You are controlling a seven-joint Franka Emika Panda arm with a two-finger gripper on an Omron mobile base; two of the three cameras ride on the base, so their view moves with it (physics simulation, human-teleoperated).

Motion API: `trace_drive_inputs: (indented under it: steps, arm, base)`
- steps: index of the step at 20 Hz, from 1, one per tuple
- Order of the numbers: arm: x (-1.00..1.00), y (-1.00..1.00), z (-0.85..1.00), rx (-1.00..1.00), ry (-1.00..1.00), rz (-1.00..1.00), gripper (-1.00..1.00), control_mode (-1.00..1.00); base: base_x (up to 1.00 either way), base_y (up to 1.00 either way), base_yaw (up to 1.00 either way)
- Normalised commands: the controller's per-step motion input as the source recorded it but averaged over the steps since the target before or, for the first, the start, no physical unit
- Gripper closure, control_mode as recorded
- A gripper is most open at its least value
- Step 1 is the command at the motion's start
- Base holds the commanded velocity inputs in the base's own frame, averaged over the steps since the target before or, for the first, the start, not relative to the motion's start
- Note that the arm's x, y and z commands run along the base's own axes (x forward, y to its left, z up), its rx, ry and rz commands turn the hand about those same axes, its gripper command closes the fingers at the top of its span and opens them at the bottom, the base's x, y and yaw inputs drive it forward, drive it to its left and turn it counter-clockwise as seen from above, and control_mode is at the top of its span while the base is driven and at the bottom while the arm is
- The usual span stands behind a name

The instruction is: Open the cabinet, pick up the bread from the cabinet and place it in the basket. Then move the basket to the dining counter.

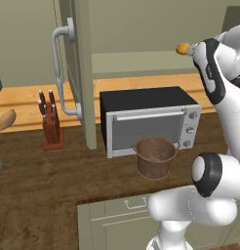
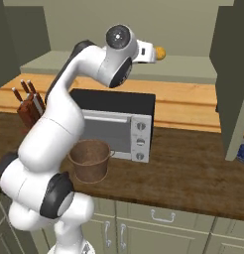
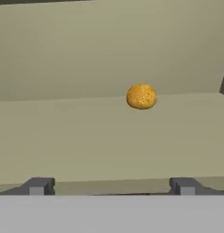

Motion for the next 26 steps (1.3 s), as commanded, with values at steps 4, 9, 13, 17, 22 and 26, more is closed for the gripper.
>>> trace_drive_inputs:
  steps: [4, 9, 13, 17, 22, 26]
  arm:
    - [0.86, -0.08, 0.0, 0.0, 0.0, 0.0, -1.0, -1.0]
    - [0.5, -0.41, -0.03, -0.03, 0.0, 0.0, -1.0, -1.0]
    - [0.47, -0.46, -0.05, -0.01, 0.0, 0.0, -1.0, -1.0]
    - [0.46, -0.18, -0.06, 0.0, 0.0, 0.0, -1.0, -1.0]
    - [0.5, -0.04, -0.02, 0.0, 0.0, 0.0, -1.0, -1.0]
    - [0.48, -0.03, 0.0, 0.0, 0.0, 0.0, -1.0, -1.0]
  base:
    - [0.0, 0.0, 0.0]
    - [0.0, 0.0, 0.0]
    - [0.0, 0.0, 0.0]
    - [0.0, 0.0, 0.0]
    - [0.0, 0.0, 0.0]
    - [0.0, 0.0, 0.0]
